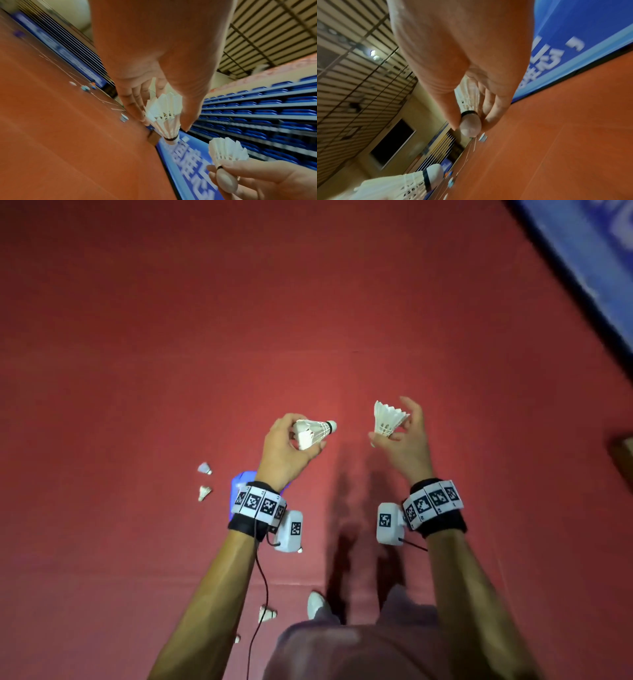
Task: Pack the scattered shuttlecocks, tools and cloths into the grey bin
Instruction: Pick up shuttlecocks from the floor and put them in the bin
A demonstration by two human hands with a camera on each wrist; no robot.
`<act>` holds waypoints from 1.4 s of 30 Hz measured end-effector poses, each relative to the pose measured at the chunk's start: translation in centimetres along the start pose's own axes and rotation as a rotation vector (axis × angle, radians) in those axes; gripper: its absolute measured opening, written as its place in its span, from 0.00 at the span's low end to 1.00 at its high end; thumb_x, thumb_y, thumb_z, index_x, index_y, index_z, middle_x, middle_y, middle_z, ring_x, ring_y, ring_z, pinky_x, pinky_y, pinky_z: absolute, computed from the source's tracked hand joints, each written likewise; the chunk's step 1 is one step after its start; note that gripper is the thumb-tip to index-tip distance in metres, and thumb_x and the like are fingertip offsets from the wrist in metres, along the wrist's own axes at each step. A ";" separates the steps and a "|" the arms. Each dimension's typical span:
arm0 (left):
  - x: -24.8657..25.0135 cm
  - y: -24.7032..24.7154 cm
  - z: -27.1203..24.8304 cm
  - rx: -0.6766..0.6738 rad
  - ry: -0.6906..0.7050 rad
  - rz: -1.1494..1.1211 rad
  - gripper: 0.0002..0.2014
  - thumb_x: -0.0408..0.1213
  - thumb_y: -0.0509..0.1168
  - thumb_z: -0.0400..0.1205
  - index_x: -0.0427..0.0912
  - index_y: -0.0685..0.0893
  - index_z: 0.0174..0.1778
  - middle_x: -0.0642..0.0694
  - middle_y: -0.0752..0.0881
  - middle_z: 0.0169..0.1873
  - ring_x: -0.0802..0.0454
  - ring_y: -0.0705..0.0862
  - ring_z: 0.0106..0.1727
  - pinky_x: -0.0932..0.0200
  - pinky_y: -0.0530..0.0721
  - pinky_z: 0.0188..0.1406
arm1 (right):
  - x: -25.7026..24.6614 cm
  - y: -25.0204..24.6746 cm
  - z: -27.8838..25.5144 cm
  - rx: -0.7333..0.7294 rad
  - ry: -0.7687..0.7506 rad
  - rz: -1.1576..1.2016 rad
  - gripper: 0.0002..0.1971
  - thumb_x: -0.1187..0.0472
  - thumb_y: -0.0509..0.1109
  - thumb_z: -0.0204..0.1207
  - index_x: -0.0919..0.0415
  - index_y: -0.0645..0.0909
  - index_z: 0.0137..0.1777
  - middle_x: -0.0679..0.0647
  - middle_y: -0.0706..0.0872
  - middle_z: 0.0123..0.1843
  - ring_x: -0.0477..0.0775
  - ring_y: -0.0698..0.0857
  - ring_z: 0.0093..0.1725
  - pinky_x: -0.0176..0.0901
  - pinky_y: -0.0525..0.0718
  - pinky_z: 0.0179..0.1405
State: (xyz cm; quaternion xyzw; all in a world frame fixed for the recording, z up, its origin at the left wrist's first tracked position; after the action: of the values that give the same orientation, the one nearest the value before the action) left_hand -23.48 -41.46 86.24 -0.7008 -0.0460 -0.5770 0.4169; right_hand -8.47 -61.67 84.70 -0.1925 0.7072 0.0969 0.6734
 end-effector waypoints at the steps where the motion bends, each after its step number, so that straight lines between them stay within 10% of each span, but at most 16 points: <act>1: 0.8 1.4 0.3 -0.016 0.016 -0.012 0.24 0.39 0.84 0.69 0.50 0.83 0.58 0.49 0.88 0.53 0.54 0.87 0.49 0.59 0.87 0.47 | 0.2 -2.0 -0.2 0.043 0.000 -0.010 0.44 0.72 0.82 0.66 0.42 0.69 0.77 0.46 0.86 0.59 0.46 0.90 0.47 0.48 0.90 0.54; 6: 12.3 17.0 -1.1 -0.299 0.191 -0.060 0.25 0.35 0.84 0.71 0.48 0.80 0.60 0.57 0.87 0.49 0.73 0.83 0.43 0.77 0.79 0.42 | 2.1 -21.5 -4.2 0.425 0.064 -0.001 0.41 0.77 0.79 0.65 0.50 0.71 0.75 0.45 0.83 0.53 0.36 0.83 0.41 0.29 0.84 0.42; 10: 20.0 30.0 -5.7 -0.472 0.306 -0.057 0.23 0.42 0.83 0.71 0.47 0.82 0.58 0.57 0.89 0.50 0.68 0.86 0.46 0.75 0.80 0.44 | 5.0 -36.2 -8.7 0.672 0.048 -0.045 0.34 0.68 0.84 0.65 0.52 0.75 0.70 0.49 0.85 0.60 0.47 0.84 0.55 0.44 0.82 0.61; 15: 28.5 44.0 -12.9 -0.618 0.379 -0.125 0.22 0.41 0.81 0.75 0.48 0.81 0.61 0.58 0.88 0.48 0.71 0.84 0.42 0.72 0.82 0.43 | 6.7 -52.5 -14.7 0.943 0.036 -0.030 0.28 0.58 0.86 0.69 0.54 0.76 0.65 0.40 0.85 0.52 0.37 0.83 0.48 0.26 0.77 0.52; 23: 38.8 61.0 -19.5 -0.818 0.502 -0.080 0.21 0.40 0.83 0.73 0.44 0.80 0.56 0.57 0.88 0.44 0.69 0.84 0.37 0.67 0.83 0.38 | 8.6 -70.8 -21.0 1.154 0.087 -0.021 0.31 0.67 0.87 0.62 0.54 0.78 0.64 0.48 0.86 0.56 0.46 0.84 0.52 0.26 0.79 0.52; 29: 46.2 76.0 -20.1 -0.924 0.583 -0.080 0.24 0.38 0.83 0.72 0.43 0.77 0.56 0.53 0.89 0.45 0.67 0.84 0.38 0.66 0.83 0.37 | 12.3 -83.3 -21.2 1.315 0.120 0.013 0.35 0.61 0.89 0.61 0.53 0.73 0.63 0.53 0.85 0.61 0.51 0.86 0.53 0.46 0.84 0.58; 34: 53.6 90.4 -20.6 -1.027 0.615 -0.109 0.24 0.38 0.84 0.71 0.44 0.77 0.56 0.59 0.87 0.43 0.69 0.85 0.39 0.67 0.83 0.40 | 13.7 -96.1 -19.0 1.403 0.148 0.040 0.33 0.55 0.88 0.67 0.56 0.71 0.65 0.46 0.88 0.50 0.37 0.88 0.45 0.40 0.85 0.52; 37: 58.6 98.7 -21.6 -1.111 0.680 -0.106 0.25 0.39 0.84 0.72 0.46 0.78 0.58 0.58 0.87 0.45 0.67 0.86 0.42 0.70 0.82 0.43 | 14.0 -103.4 -18.6 1.491 0.173 0.053 0.33 0.45 0.87 0.67 0.52 0.71 0.64 0.53 0.89 0.56 0.47 0.89 0.55 0.44 0.86 0.56; 42: 66.7 109.6 -25.6 -1.263 0.777 -0.041 0.20 0.44 0.81 0.76 0.48 0.80 0.58 0.60 0.85 0.43 0.69 0.84 0.39 0.64 0.83 0.44 | 15.2 -112.5 -20.0 1.577 0.253 0.051 0.29 0.47 0.86 0.70 0.57 0.78 0.65 0.49 0.87 0.60 0.46 0.84 0.58 0.23 0.78 0.51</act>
State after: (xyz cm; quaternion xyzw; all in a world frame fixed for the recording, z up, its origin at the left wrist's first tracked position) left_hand 38.56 -156.59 84.14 -0.5513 0.4324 -0.7078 -0.0903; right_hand 18.20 -173.78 84.87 0.3474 0.6426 -0.4389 0.5231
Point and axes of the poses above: each hand's wrist, its own z-axis towards the middle knuckle, its own y-axis out of the palm, x = y × z, the point moved 4 cm from there along z, towards the middle knuckle
